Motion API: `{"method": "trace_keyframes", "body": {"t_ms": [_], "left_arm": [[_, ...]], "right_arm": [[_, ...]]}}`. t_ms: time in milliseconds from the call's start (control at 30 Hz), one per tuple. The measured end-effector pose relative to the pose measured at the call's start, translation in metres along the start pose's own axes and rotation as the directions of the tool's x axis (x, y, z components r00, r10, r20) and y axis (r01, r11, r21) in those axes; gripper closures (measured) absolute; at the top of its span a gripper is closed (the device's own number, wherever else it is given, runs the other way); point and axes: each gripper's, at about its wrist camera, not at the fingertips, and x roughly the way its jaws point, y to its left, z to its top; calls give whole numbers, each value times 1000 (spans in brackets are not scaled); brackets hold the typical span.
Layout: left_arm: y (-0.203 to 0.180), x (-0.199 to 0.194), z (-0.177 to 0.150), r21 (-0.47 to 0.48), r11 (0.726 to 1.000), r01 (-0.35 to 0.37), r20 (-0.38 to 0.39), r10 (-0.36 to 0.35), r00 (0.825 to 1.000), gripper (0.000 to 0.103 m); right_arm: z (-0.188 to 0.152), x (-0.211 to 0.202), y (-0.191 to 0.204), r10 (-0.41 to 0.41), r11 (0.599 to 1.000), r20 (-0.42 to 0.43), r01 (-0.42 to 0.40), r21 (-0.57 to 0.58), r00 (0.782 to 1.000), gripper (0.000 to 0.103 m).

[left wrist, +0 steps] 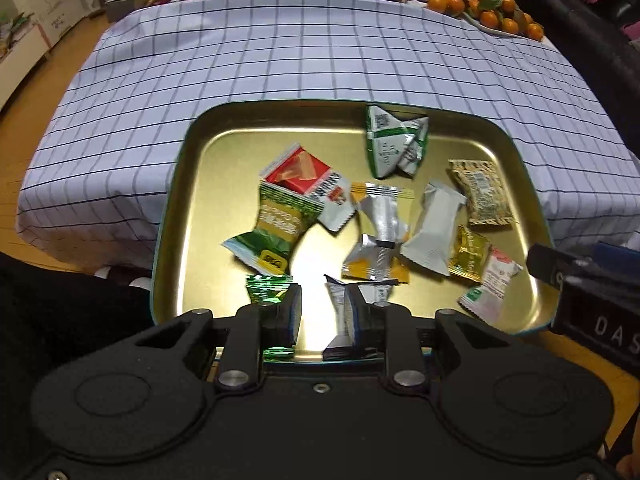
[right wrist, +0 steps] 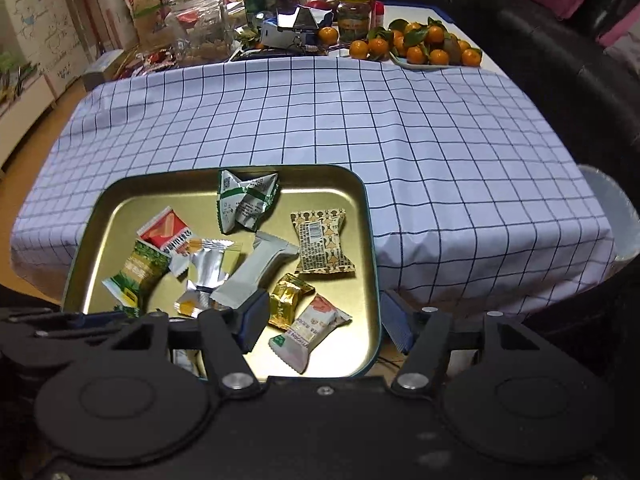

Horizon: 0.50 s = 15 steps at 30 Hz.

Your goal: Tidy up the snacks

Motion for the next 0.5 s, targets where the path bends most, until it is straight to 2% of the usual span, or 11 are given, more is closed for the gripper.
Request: {"method": "trace_keyframes", "body": {"t_ms": [100,200,367,500], "left_arm": [[3,3,0,-17,999,-42,-3,42,999,70],[6,3,1,-35,999,-40,-3,40,999,70],[6,2,2,-58,996,-70,19,71,997,70],[9,1,4,-67,997,-48,36,51,998,70]], "right_arm": [[-2,4,2,0,1000,-24,0,-8,1000,40],[-5,10,1,6,1000,-49,-4,23,999,40],[-4,12,-3,-4,999,-32,6,46,999,40],[-2,15,-6,3,997,-29,0,73,1000,40]]}}
